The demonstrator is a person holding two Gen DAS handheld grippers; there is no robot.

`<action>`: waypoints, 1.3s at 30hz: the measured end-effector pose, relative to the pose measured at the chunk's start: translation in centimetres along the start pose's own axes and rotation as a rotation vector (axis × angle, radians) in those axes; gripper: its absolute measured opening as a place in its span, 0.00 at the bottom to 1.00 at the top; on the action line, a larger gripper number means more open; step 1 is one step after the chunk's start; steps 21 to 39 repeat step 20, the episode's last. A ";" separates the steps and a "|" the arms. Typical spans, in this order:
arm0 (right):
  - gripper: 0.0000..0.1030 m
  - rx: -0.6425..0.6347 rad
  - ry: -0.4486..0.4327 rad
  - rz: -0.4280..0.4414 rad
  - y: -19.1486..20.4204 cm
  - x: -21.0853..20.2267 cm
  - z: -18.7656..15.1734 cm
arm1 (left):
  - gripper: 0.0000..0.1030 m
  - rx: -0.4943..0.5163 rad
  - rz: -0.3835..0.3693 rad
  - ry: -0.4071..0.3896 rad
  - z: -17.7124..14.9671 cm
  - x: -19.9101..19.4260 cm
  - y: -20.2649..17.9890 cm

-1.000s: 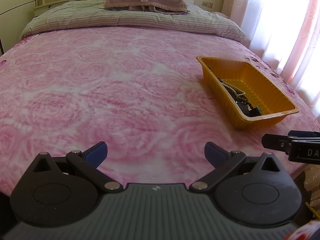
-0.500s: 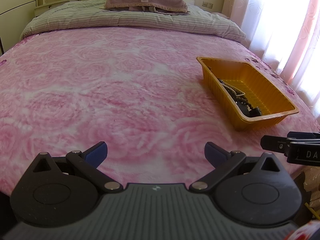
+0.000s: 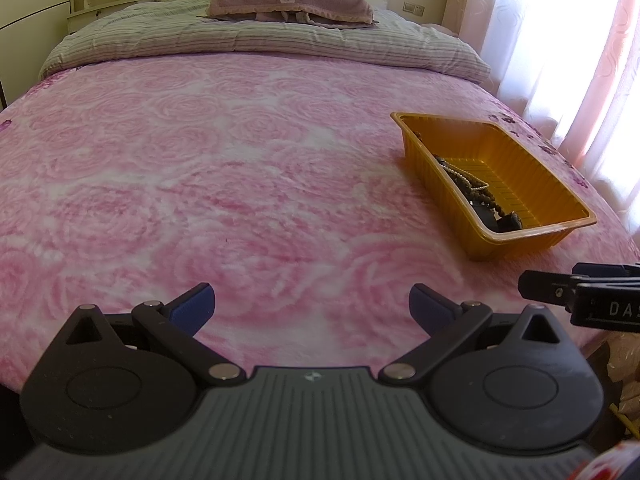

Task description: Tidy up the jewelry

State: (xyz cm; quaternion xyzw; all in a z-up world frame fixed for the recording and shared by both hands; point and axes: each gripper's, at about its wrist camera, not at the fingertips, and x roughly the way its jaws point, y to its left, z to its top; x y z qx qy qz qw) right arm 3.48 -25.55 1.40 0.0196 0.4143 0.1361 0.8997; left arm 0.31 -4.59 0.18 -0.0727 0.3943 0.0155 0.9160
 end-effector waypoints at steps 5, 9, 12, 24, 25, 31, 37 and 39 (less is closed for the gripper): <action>0.80 -0.001 0.001 0.001 0.0 0.0 0.0 | 1.00 0.000 -0.001 -0.002 0.0 0.0 0.0; 0.80 0.000 0.001 0.000 0.0 0.0 0.0 | 1.00 -0.001 0.002 -0.005 -0.1 0.0 -0.1; 0.80 0.000 0.000 0.000 -0.1 0.0 0.0 | 1.00 0.000 0.002 -0.005 -0.1 0.1 -0.1; 0.80 0.000 0.001 0.002 0.0 0.0 0.0 | 1.00 0.000 -0.001 -0.028 0.0 -0.2 0.0; 0.80 0.000 0.001 0.002 0.0 0.0 0.0 | 1.00 0.000 -0.001 -0.028 0.0 -0.2 0.0; 0.80 0.000 0.001 0.002 0.0 0.0 0.0 | 1.00 0.000 -0.001 -0.028 0.0 -0.2 0.0; 0.80 0.000 0.001 0.002 0.0 0.0 0.0 | 1.00 0.000 -0.001 -0.028 0.0 -0.2 0.0; 0.80 0.000 0.001 0.002 0.0 0.0 0.0 | 1.00 0.000 -0.001 -0.028 0.0 -0.2 0.0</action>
